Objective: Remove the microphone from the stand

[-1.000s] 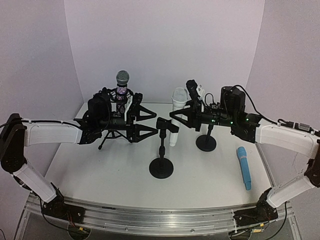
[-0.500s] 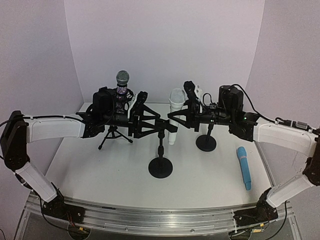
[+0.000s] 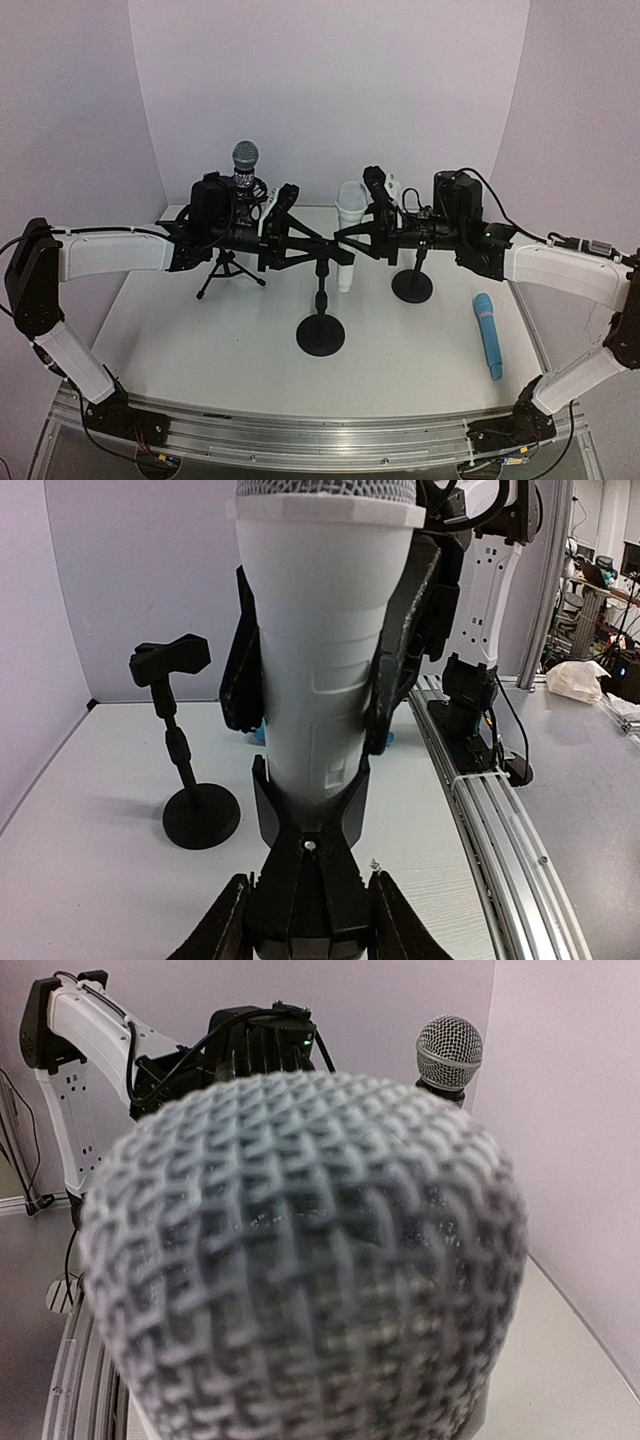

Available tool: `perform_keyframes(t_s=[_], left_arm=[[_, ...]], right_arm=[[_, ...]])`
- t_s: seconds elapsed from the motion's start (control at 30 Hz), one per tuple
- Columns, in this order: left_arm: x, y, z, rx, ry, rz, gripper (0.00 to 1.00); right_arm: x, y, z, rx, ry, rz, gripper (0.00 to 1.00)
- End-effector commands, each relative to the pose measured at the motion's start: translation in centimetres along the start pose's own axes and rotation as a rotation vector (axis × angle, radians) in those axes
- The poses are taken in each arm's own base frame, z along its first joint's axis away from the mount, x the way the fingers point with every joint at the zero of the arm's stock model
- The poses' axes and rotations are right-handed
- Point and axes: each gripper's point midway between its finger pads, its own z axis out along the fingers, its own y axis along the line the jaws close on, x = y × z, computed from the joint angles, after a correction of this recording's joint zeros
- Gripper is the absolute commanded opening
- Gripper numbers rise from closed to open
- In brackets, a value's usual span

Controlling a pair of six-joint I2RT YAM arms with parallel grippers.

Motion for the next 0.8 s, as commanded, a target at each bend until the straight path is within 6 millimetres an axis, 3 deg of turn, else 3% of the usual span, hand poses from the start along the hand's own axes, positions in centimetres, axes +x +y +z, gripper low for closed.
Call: perform_keyframes(t_s=[0.0,0.2,0.33,0.47,0.57,0.7,0.77], left_arm=[[-1.2,0.1,-0.1,0.001,-0.008,0.028,0.00],[-1.1,0.6,-0.4,-0.030,-0.005,0.029,0.00],[-0.7,0.8,-0.6,-0.046,-0.001,0.024,0.00],[-0.4,0.9,-0.6,-0.048,-0.001,0.025,0.00],[-0.5,1.0,-0.6,-0.054,-0.006,0.028,0.00],[-0.7,1.0,-0.6,-0.052,-0.014,0.034,0.00],[-0.8,1.0,-0.6,-0.049,-0.017,0.035,0.00]], right_arm=[[-1.1,-0.5,0.0,0.009,-0.014,-0.021,0.00],[-1.9,-1.6,-1.3,0.082,-0.023,0.038,0.00],[-2.7,-1.6,-3.5,0.148,-0.009,0.070,0.00],[-1.9,-1.6,-6.1,0.246,0.061,0.144,0.00],[-0.5,-2.1,-9.0,0.386,0.132,0.279,0.00],[5.0,-3.0,-14.2,0.664,0.372,0.545,0.00],[9.0,-2.7,-16.8,0.761,0.516,0.691,0.00]])
